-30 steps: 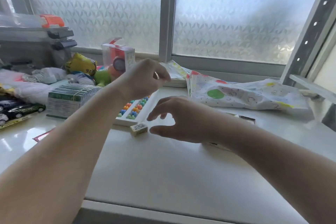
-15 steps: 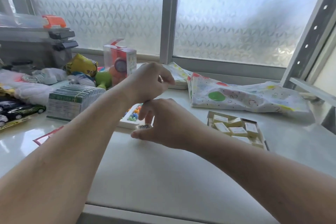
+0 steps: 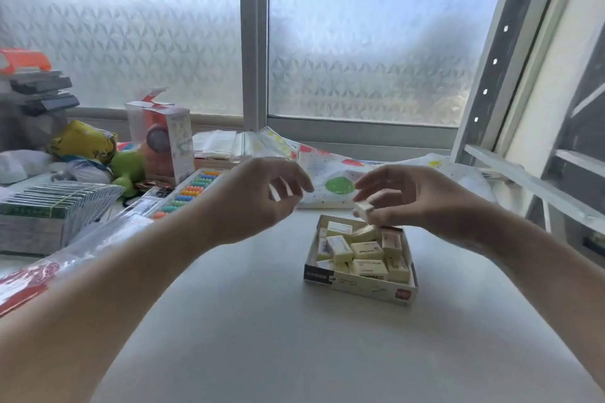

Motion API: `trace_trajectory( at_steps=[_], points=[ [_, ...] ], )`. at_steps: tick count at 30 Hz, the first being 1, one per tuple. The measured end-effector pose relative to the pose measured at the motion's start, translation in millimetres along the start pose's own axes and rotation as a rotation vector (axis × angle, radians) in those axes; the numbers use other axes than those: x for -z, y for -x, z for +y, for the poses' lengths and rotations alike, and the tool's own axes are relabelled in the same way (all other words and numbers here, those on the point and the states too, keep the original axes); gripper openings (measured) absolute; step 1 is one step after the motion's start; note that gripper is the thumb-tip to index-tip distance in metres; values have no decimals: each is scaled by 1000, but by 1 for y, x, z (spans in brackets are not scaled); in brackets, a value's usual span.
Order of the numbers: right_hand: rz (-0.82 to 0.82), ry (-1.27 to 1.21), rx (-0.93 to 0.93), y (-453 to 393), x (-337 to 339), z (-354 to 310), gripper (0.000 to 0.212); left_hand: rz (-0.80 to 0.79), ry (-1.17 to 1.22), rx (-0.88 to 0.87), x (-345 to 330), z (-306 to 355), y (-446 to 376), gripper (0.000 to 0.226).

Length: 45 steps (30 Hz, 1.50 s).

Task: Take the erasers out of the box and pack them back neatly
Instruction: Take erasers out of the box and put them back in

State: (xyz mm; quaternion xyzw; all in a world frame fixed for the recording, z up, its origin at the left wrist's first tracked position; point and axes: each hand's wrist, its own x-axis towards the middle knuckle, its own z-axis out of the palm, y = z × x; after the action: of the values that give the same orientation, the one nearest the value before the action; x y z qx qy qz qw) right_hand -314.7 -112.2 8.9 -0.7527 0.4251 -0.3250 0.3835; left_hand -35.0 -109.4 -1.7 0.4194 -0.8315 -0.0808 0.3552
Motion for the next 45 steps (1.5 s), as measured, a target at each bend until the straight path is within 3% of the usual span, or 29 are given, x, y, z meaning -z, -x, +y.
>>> trace_trajectory(
  at_steps=[4,7,10,17,22,24,28,37,45],
  points=[
    [-116,-555,-39,3,7,7,54,-86,59,-96,-16,34,-12,34],
    [-175,-628,-11,3,8,6,59,-116,41,-164,-24,49,-22,45],
    [-191,-622,-4,4,8,6,61,-37,46,-162,-33,51,-20,36],
    [-232,-468,-19,0,9,5,53,-14,37,-158,-34,46,-14,27],
    [141,312,89,2,12,13,22,-102,12,-104,-29,34,-9,28],
    [154,441,112,4,12,14,18,-132,-19,-87,-29,30,-7,26],
    [9,557,116,7,19,14,8,-143,-95,-40,-32,28,-8,29],
    [-132,680,-7,11,32,14,30,-213,-79,24,-42,29,-7,31],
    [-138,625,-26,11,24,15,41,-312,-117,86,-33,26,-12,39]
  ],
)
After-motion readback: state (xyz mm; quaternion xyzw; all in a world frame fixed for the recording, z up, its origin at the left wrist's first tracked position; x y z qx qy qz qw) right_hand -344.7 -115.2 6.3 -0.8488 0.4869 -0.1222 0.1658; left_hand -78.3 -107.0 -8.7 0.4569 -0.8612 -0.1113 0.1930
